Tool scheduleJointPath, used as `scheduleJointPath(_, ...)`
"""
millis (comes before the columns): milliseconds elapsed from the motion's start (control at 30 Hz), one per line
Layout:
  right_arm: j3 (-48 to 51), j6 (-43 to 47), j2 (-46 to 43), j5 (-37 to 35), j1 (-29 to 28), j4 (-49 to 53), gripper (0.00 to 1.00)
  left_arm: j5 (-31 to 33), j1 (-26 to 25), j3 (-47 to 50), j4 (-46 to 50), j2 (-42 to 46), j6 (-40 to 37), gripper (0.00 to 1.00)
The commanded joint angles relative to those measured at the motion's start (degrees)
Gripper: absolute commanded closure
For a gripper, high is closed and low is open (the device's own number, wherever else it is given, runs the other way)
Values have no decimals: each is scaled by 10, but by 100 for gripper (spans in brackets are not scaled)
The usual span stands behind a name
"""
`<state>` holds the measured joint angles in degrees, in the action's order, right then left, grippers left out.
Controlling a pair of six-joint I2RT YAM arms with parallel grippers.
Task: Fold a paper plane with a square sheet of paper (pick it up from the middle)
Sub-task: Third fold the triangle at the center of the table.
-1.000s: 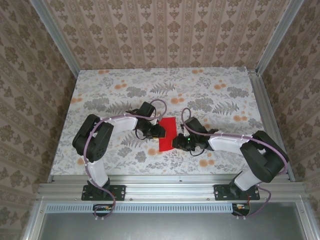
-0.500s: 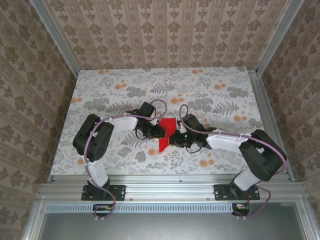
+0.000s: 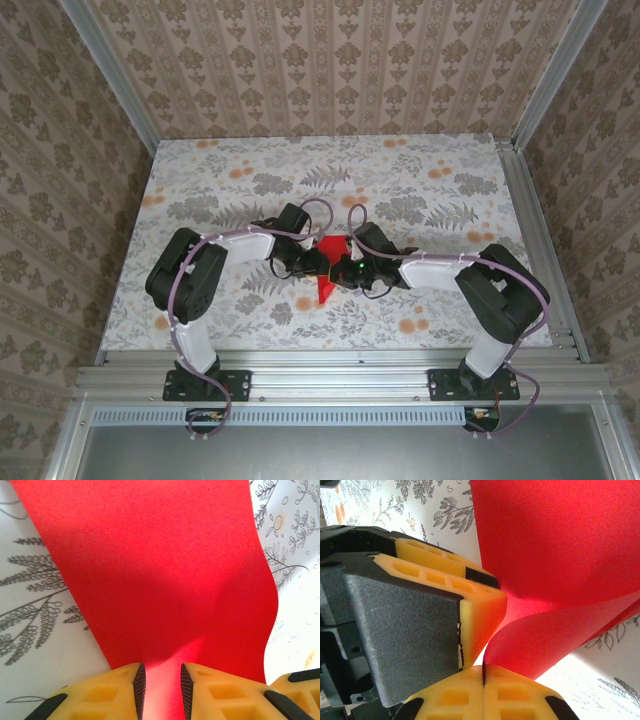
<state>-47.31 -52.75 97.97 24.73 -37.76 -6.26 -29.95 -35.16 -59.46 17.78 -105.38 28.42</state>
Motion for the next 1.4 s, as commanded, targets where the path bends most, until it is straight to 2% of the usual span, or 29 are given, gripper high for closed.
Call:
scheduleJointPath(0, -24, -8, 25, 0, -2, -11, 94, -30, 0, -17, 13, 5, -11, 69)
scheduleJointPath(400, -42, -8, 46, 3, 1, 3, 94, -44, 27, -49, 37, 16, -27, 68)
scheduleJointPath(733, -36, -5, 37, 1, 4, 11, 94, -51, 59, -103, 53, -48, -54, 71)
scheduleJointPath(967, -37, -9, 34, 3, 7, 8, 94, -49, 60, -132, 67, -86, -68, 71)
scheduleJointPath(1367, -44, -29, 49, -2, 10, -8, 94, -49, 60, -116, 62, -100, -71, 71)
